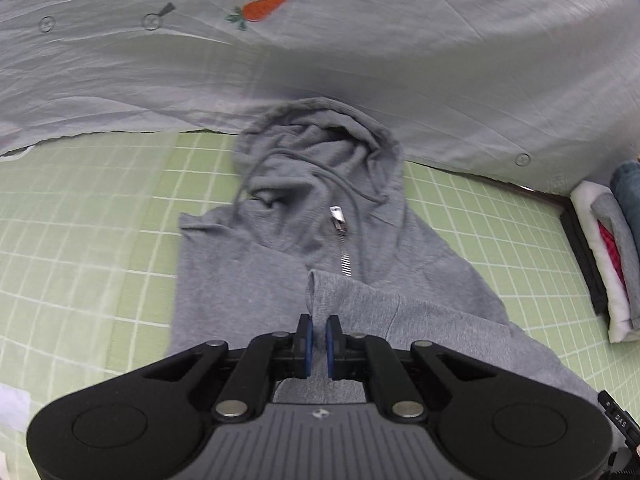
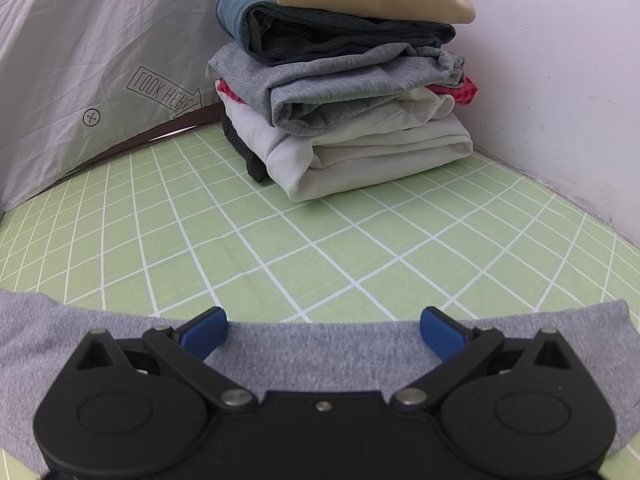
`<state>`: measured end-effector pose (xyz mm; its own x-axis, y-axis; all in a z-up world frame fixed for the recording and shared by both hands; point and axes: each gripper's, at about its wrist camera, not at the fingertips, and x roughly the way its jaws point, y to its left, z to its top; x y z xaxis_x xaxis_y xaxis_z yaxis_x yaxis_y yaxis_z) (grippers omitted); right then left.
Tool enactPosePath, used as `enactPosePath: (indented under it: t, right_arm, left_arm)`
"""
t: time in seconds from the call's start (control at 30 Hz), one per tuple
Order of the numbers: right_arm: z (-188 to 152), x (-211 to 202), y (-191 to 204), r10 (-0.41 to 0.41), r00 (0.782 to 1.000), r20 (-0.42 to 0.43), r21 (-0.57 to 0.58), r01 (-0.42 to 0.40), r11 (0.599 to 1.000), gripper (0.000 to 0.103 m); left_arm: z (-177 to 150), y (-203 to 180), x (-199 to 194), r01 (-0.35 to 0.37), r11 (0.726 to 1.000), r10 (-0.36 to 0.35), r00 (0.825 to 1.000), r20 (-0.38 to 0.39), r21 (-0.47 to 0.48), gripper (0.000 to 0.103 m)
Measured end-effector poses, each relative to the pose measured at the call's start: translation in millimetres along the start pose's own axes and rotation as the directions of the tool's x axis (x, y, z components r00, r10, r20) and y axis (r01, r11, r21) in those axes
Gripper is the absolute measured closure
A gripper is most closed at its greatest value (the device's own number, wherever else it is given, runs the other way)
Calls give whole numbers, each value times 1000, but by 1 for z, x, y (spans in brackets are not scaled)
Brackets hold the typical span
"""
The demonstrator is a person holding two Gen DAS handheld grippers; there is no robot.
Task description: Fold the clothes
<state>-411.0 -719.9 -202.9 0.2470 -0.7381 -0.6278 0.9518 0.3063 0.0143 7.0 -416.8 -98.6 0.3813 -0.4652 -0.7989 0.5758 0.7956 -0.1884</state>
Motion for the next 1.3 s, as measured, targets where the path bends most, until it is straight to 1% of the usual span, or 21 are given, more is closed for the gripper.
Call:
enactPosePath:
  t: [0.1, 0.23, 0.27, 0.37, 0.4, 0.47, 0.5, 0.6, 0.73, 0.83, 0.87, 0.93, 0.97, 1.0, 1.03, 1.13, 1.17, 1.3]
  right_arm:
    - [0, 0, 0, 0, 1000, 0, 0, 0, 1000, 0]
    - [0, 0, 0, 0, 1000, 1, 0, 0, 1000, 0]
    - [0, 0, 0, 0, 1000, 1, 0, 0, 1000, 0]
    - [0, 0, 0, 1, 1000, 1, 0, -1, 1000, 0]
    - [0, 0, 0, 1, 1000, 1, 0, -1, 1000, 0]
    - [0, 0, 0, 1, 1000, 1, 1, -1, 1000, 0]
    - [0, 0, -1, 1, 1000, 1, 1, -1, 1000, 0]
    - [0, 0, -1, 1, 1000, 1, 1, -1, 1000, 0]
    - [0, -1, -2, 7, 1000, 1, 0, -7, 1000, 0]
    - [-1, -3, -3, 28, 1000, -1, -17, -28, 999, 0]
    - [-1, -4, -4, 36, 999, -4, -44, -36, 998, 0]
    - [-2, -7, -8, 52, 998, -16, -86, -54, 995, 0]
    - [-2, -9, -12, 54, 998, -23, -95, -56, 994, 0]
    - [-1, -11, -16, 55, 998, -29, -104, -58, 993, 0]
    - [-1, -12, -21, 46, 998, -33, -103, -50, 993, 0]
    - [-1, -18, -47, 1, 1000, -29, -67, -3, 998, 0]
    - [0, -20, -55, -9, 1000, -24, -54, 7, 999, 0]
    - [-1, -26, -95, -68, 998, -16, -17, 68, 998, 0]
  left_arm:
    - [3, 30, 2, -61, 996, 61, 998, -1, -58, 94]
    - [-2, 51, 12, -161, 982, 158, 987, -31, -97, 84]
    - [-5, 52, 12, -176, 978, 174, 984, -34, -108, 78]
    - [-14, 44, 9, -161, 980, 159, 987, -26, -121, 56]
    - [-18, 41, 8, -154, 980, 152, 988, -23, -124, 53]
    - [-26, 27, 10, -145, 984, 142, 989, -33, -101, 50]
    - [-31, 19, 12, -138, 987, 135, 990, -42, -83, 46]
    - [-47, -6, 22, -130, 991, 129, 989, -73, -11, 40]
    - [-66, -34, 28, -185, 981, 189, 978, -92, 55, 39]
    - [-81, -52, 26, -135, 985, 147, 984, -102, 110, 35]
    - [-86, -57, 27, -132, 982, 148, 982, -114, 133, 33]
    - [-97, -65, 29, -134, 975, 160, 977, -139, 180, 31]
    - [-102, -67, 30, -137, 972, 166, 976, -142, 189, 30]
    - [-105, -67, 29, -143, 972, 170, 976, -138, 189, 24]
    - [-108, -67, 29, -148, 971, 175, 975, -135, 188, 22]
    - [-107, -63, 30, -152, 976, 176, 972, -154, 159, 17]
    - [-106, -62, 31, -159, 976, 183, 970, -162, 151, 13]
    - [-106, -60, 32, -175, 974, 198, 965, -170, 143, 7]
